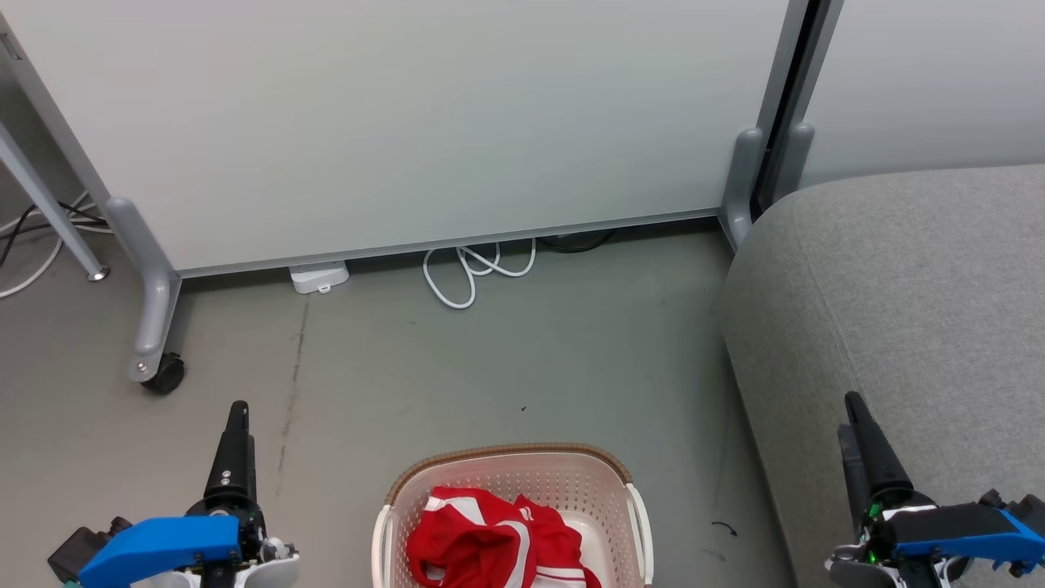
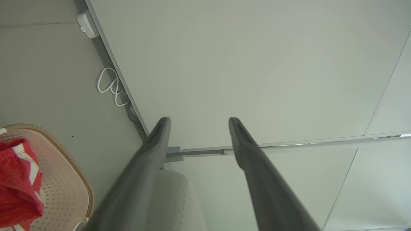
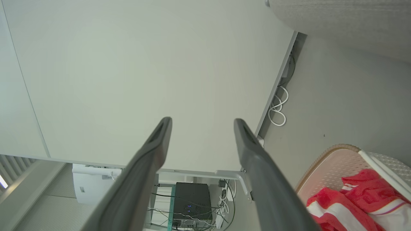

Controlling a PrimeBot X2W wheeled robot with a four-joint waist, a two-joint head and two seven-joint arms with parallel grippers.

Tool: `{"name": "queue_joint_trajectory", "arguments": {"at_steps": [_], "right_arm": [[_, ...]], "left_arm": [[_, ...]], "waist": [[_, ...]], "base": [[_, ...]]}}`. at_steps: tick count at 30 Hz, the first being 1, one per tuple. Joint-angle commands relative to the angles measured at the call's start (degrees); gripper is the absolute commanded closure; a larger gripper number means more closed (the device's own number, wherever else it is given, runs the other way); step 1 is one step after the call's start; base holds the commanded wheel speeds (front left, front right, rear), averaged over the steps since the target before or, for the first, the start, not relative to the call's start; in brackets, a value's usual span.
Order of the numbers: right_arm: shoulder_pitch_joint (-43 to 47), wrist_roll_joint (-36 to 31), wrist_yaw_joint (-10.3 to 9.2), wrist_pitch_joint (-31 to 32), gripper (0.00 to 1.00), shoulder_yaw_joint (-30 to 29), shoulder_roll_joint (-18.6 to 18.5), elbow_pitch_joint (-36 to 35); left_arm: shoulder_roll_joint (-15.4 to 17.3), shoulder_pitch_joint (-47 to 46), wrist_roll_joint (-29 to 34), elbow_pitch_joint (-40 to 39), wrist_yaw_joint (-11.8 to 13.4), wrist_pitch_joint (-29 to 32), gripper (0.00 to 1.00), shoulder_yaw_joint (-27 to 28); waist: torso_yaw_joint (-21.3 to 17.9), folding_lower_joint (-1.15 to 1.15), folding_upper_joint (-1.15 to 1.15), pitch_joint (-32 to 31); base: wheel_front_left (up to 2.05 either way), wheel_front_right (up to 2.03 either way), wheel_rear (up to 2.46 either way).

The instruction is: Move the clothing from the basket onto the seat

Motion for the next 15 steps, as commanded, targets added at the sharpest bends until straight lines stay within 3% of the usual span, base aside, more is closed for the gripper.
{"name": "queue_joint_trajectory", "arguments": {"at_steps": [1, 15], "right_arm": [[-1.6, -3.2, 0.09, -0.6, 0.0, 0.1, -0.2, -0.7], [-1.8, -23.2, 0.11, -3.9, 0.0, 0.7, -0.3, -1.7]], "left_arm": [[0.4, -1.5, 2.3, -1.2, 0.3, -0.6, 0.0, -0.5], [0.9, -1.1, 21.4, -2.1, 1.5, -3.9, 0.0, -3.2]], "waist": [[0.0, 0.0, 0.0, 0.0], [-0.1, 0.0, 0.0, 0.2]], "base": [[0.0, 0.0, 0.0], [0.0, 0.0, 0.0]]}}
